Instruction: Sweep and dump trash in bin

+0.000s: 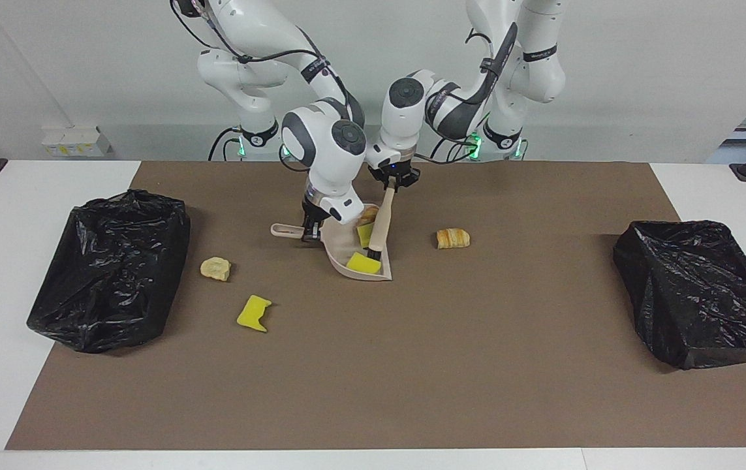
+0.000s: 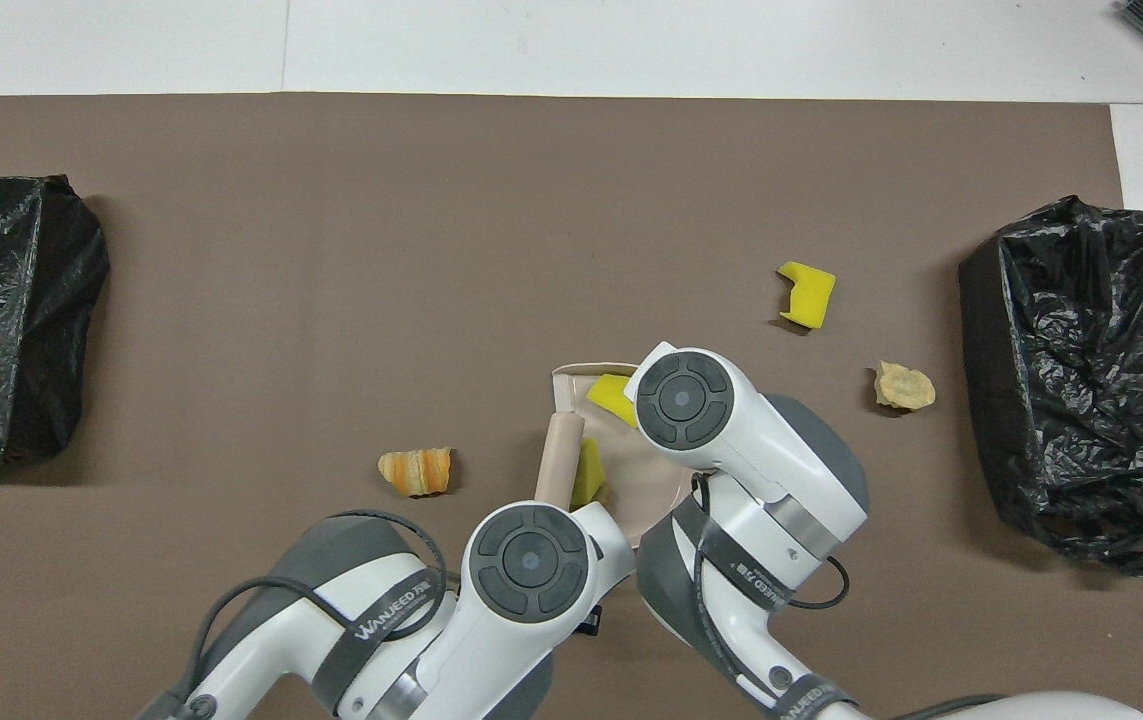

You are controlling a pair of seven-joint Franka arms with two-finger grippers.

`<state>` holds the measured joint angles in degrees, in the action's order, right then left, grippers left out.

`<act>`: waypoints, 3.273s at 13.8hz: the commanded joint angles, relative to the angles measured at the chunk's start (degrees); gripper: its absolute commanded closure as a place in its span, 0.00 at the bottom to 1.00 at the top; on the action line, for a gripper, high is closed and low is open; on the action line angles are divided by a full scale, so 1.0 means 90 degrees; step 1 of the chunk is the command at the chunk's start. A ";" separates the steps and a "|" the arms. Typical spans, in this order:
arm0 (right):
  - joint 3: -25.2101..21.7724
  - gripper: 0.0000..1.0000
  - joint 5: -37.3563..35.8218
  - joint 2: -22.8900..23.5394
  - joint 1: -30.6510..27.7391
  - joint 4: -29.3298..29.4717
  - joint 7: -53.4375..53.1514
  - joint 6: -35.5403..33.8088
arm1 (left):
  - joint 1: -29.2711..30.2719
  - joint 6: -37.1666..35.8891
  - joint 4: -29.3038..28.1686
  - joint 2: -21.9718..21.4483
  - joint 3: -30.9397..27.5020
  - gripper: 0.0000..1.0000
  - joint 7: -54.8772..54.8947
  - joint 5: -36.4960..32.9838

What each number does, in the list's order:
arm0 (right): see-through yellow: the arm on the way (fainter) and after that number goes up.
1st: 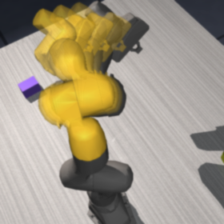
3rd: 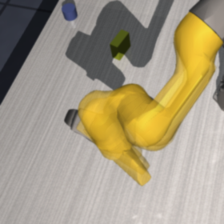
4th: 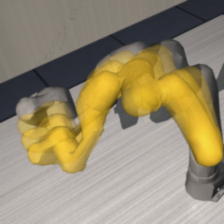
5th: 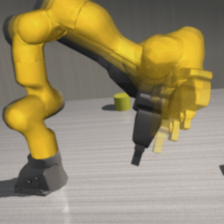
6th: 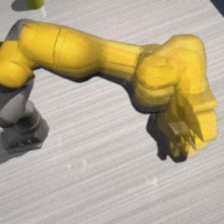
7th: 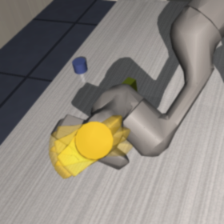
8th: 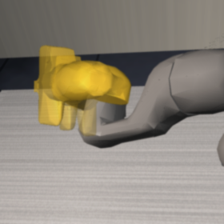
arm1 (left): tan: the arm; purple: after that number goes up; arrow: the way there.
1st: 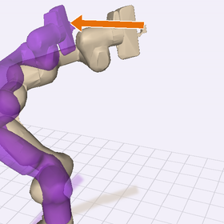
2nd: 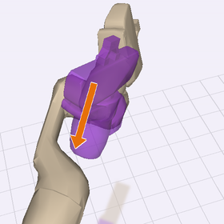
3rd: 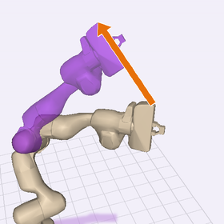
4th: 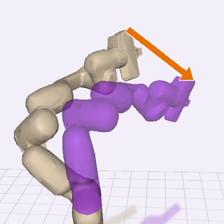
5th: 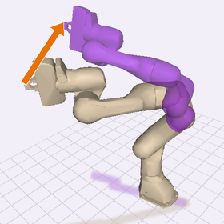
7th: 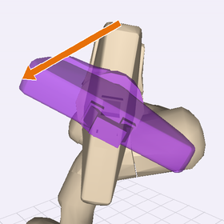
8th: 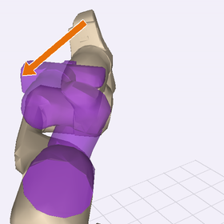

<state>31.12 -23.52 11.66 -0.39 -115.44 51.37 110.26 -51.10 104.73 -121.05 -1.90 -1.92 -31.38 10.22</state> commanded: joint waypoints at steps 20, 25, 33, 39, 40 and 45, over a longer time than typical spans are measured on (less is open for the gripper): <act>0.0126 1.00 -0.0043 -0.0173 -0.0171 -0.0201 0.0200 0.0083 | 0.0328 0.2582 -0.1824 -0.0346 0.0077 1.00 -0.1298 -0.0024; 0.0126 1.00 -0.0043 -0.0173 -0.0171 -0.0220 0.0200 0.0083 | -0.0074 0.1503 -0.0702 -0.0179 0.0028 1.00 -0.1328 0.0290; 0.0126 1.00 -0.0043 -0.0182 -0.0172 -0.0240 0.0200 0.0093 | 0.1652 0.0717 -0.0798 -0.0113 -0.0079 1.00 0.0289 0.0037; 0.0126 1.00 -0.0043 -0.0192 -0.0162 -0.0240 0.0200 0.0093 | 0.0533 0.1497 -0.1071 0.0162 -0.0011 1.00 0.0665 -0.0023; 0.0126 1.00 -0.0043 -0.0192 -0.0171 -0.0250 0.0200 0.0093 | 0.0261 0.1595 -0.1061 0.0162 -0.0011 1.00 0.0442 0.0122; 0.0126 1.00 -0.0043 -0.0212 -0.0172 -0.0250 0.0200 0.0103 | -0.0250 0.1821 -0.0419 0.0415 -0.0011 1.00 -0.0145 0.0925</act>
<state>31.13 -23.52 11.60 -0.39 -115.59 51.37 110.26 -52.62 121.43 -128.75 0.16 -1.04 -30.79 17.13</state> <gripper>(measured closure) 0.683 0.731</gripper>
